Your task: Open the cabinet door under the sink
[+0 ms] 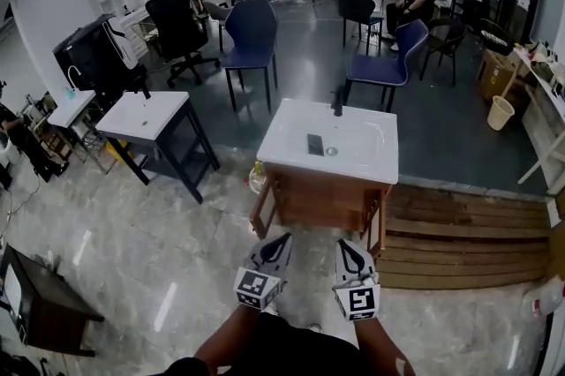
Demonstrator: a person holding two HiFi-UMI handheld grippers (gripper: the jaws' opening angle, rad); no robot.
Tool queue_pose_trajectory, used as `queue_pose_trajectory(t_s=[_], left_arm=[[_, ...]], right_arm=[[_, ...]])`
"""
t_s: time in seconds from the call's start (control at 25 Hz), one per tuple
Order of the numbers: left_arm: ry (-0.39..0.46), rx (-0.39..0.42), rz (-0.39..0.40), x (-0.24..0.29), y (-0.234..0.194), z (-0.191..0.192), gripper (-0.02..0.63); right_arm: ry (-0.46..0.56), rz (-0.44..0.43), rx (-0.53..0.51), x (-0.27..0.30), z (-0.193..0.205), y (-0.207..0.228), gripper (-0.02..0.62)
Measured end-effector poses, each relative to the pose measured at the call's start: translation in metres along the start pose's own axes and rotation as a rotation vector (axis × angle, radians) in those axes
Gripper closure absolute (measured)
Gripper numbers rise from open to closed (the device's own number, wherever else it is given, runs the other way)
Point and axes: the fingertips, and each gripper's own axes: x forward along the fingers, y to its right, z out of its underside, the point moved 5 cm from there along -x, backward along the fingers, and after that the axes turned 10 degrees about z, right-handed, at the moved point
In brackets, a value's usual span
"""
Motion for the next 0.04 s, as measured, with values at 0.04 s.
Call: queue_pose_trajectory(t_s=[0.04], left_arm=[[-0.007, -0.003, 0.001, -0.0017, -0.0001, 0.0025, 0.583]], right_arm=[[0.001, -0.001, -0.002, 0.0002, 0.0012, -0.0026, 0.571]])
